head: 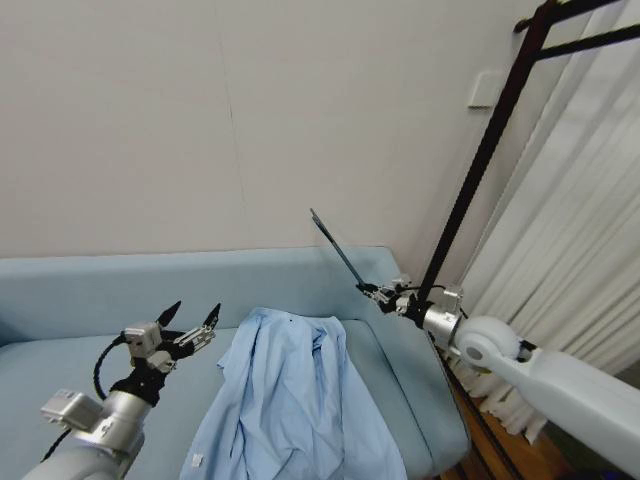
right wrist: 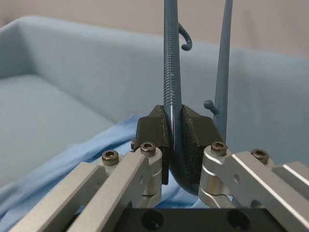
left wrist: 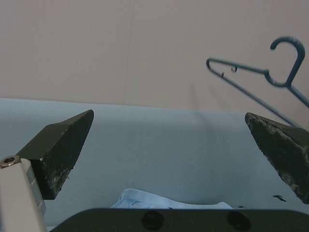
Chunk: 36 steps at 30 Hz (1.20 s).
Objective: Pick up the clothes from the sofa and hang them on the clothes hanger.
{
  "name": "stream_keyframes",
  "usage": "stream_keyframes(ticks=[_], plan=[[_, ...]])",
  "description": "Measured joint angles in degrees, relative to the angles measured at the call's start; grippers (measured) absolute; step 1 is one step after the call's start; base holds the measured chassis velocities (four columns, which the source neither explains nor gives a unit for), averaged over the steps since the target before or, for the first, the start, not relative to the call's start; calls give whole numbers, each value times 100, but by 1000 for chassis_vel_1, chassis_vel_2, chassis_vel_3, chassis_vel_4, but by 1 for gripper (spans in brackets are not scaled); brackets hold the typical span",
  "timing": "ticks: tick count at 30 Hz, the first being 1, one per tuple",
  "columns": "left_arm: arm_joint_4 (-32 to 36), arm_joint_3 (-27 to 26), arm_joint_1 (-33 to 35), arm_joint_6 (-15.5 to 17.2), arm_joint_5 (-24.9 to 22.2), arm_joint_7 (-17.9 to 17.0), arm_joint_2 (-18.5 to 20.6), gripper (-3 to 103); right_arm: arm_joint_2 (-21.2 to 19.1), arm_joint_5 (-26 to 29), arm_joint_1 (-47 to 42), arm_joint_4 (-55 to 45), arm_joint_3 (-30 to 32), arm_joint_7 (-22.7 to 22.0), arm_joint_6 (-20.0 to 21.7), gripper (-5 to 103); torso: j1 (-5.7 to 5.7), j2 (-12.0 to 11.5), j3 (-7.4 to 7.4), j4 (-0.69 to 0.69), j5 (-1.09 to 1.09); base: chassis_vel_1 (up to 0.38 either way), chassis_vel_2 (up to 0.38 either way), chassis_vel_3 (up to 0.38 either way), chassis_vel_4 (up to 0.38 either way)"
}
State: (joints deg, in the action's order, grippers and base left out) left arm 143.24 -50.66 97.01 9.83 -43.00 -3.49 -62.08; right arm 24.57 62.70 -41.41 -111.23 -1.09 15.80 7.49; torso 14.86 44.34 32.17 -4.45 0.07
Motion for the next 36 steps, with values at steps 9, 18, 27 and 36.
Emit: stream_keyframes(ticks=[9,18,27,36], plan=[[-10,-15,156,-33,213,4,-258,100,118,88,-1372,105,854,1977,1248,7,0,0,0,-1,0,0,0,0,0],[-174,95,131,-39,306,71,-260,100,255,367,-1030,1200,0,2854,1667,7,0,0,0,0,1,0,0,0,0],[-429,230,-9,-47,388,252,-134,100,753,128,-1184,1670,-397,2835,1652,7,0,0,0,-4,2,0,0,0,0],[-618,330,-134,-70,453,369,-169,100,1185,-202,-1213,2016,-512,2649,1683,7,0,-1,0,-1,1,0,0,0,0]])
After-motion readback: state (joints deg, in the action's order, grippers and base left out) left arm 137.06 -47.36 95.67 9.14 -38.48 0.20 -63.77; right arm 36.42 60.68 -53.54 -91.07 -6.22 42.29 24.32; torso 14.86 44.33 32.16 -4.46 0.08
